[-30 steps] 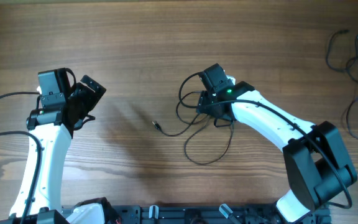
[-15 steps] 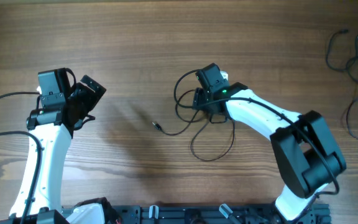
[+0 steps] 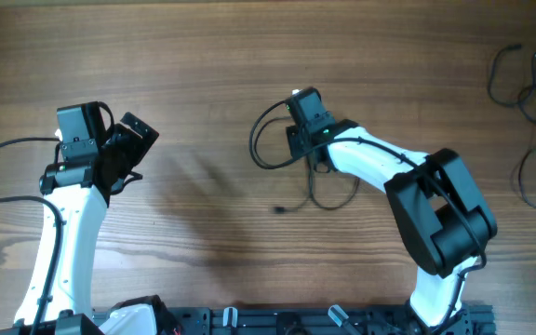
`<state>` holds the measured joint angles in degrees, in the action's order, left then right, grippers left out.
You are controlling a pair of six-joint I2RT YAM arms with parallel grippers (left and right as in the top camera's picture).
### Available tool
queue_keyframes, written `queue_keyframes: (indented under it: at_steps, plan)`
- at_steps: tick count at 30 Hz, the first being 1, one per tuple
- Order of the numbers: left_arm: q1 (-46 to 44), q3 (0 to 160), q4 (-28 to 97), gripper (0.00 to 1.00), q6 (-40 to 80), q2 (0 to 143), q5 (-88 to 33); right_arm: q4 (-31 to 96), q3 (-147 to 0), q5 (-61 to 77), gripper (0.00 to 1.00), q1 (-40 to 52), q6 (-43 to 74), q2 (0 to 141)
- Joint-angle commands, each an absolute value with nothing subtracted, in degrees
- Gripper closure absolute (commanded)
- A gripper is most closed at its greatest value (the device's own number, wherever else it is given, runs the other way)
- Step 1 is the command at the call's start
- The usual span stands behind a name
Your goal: Untangle cables
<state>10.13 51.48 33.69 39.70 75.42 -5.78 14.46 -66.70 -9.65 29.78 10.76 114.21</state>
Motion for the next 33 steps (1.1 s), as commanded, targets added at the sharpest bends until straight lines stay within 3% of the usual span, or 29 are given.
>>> queue_keyframes:
  at_steps: [1, 7, 11, 18, 24, 25, 26, 27, 30, 33]
  plan:
    - [10.4, 51.4, 33.7, 0.0, 39.0, 75.0, -4.8, 18.0, -71.5, -8.2, 0.96, 24.8, 1.3, 112.0]
    - [10.4, 51.4, 33.7, 0.0, 39.0, 75.0, -4.8, 13.4, -76.1, -8.1, 0.96, 9.6, -21.5, 106.1]
    - [10.4, 51.4, 33.7, 0.0, 39.0, 75.0, -4.8, 2.1, -76.1, 2.4, 0.96, -1.8, -26.7, 109.7]
    - [10.4, 51.4, 33.7, 0.0, 39.0, 75.0, -4.8, -18.1, -76.4, 8.6, 0.96, -9.8, -27.0, 123.6]
    - [10.4, 51.4, 33.7, 0.0, 39.0, 75.0, -4.8, -19.3, -79.6, 14.9, 0.96, -8.7, -22.0, 126.1]
    - [10.4, 51.4, 33.7, 0.0, 39.0, 75.0, -4.8, -17.3, -81.8, 14.9, 0.82, -8.7, -20.5, 126.0]
    - [10.4, 51.4, 33.7, 0.0, 39.0, 75.0, -4.8, -12.7, -85.1, 14.9, 0.33, -8.7, -19.6, 125.8]
    - [10.4, 51.4, 33.7, 0.0, 39.0, 75.0, -4.8, -7.5, -88.4, 14.8, 0.0, -8.7, -19.5, 125.2]
    - [10.4, 51.4, 33.7, 0.0, 39.0, 75.0, -4.8, 11.3, -98.7, 13.6, 0.0, -8.7, -18.5, 120.1]
    - [10.4, 51.4, 33.7, 0.0, 39.0, 75.0, -4.8, 26.2, -100.6, 11.0, 0.01, -8.7, -10.2, 111.6]
